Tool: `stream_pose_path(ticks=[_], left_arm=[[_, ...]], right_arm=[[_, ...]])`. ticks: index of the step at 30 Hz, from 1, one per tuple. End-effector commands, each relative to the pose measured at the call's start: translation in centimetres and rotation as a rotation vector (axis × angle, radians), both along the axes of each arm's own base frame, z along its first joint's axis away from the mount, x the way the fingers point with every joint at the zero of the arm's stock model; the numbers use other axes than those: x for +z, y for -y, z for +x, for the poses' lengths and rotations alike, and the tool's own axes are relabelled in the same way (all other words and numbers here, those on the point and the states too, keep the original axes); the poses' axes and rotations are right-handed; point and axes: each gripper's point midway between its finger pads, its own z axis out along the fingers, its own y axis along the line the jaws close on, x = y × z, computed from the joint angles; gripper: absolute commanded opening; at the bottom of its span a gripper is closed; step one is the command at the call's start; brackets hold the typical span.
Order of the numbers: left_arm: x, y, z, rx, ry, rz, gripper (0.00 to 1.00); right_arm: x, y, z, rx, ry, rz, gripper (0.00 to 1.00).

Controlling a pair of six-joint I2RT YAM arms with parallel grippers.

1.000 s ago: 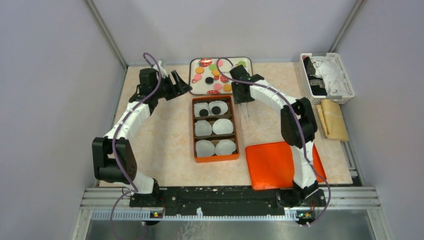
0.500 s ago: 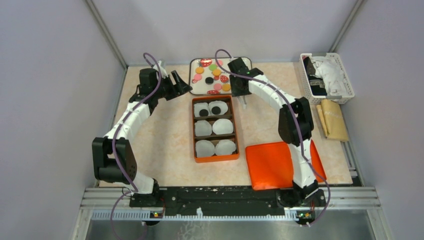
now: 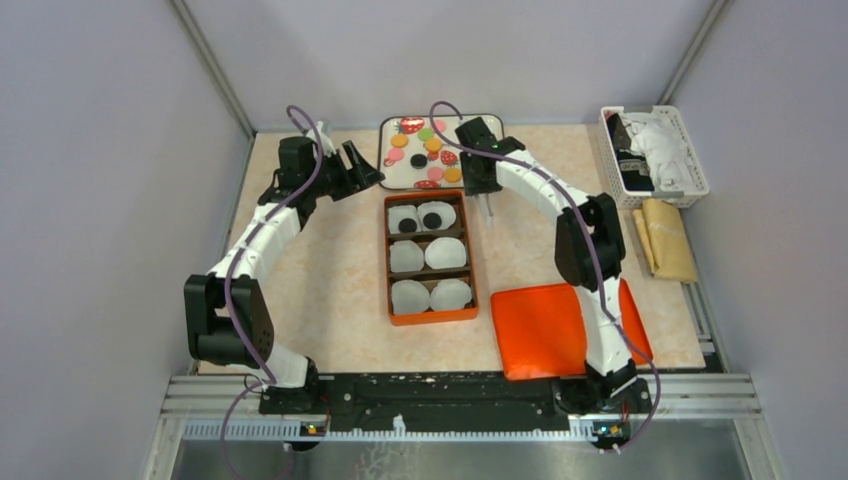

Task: Pack the cookies

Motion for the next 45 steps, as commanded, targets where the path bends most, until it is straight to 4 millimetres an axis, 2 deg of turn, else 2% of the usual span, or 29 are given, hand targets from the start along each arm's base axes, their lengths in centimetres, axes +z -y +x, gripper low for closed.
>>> stream_pose_path(ticks=[1, 7, 11, 16, 18, 23, 31, 35, 40, 45], left_arm=[[1.7, 0.1, 0.0, -0.014, 0.061, -0.006, 0.78], [1.6, 0.0, 0.0, -0.01, 0.057, -0.009, 0.78], [1.7, 0.0, 0.0, -0.009, 0.059, -0.01, 0.78], [1.9, -0.1, 0.0, -0.003, 0.062, -0.007, 0.78], [2.0, 0.0, 0.0, -0.003, 0.061, -0.008, 0.78], [2.2, -0.1, -0.3, -0.001, 0.063, -0.01, 0.78], [2.8, -0.3, -0.6, 0.005, 0.077, -0.001, 0.78], [2.8, -0.3, -0.7, 0.006, 0.077, -0.001, 0.78], [2.8, -0.3, -0.7, 0.005, 0.078, 0.001, 0.78], [3.2, -0.4, -0.7, 0.002, 0.092, 0.009, 0.79]], right_arm=[[6.9, -0.2, 1.0, -0.003, 0.174, 0.096, 0.26], [11.0, -0.1, -1.2, 0.029, 0.243, 0.139, 0.24], [12.7, -0.5, -3.6, 0.068, 0.266, 0.157, 0.24], [14.3, -2.5, -8.0, 0.172, 0.274, 0.15, 0.25], [14.7, -4.3, -10.5, 0.245, 0.266, 0.159, 0.25], [13.0, -7.4, -15.9, 0.381, 0.193, 0.152, 0.25], [8.7, -10.5, -20.4, 0.466, 0.076, 0.179, 0.25], [6.9, -11.7, -21.8, 0.495, 0.037, 0.184, 0.25], [6.2, -12.8, -22.6, 0.524, 0.019, 0.179, 0.25], [5.4, -13.0, -22.7, 0.514, 0.004, 0.167, 0.35]])
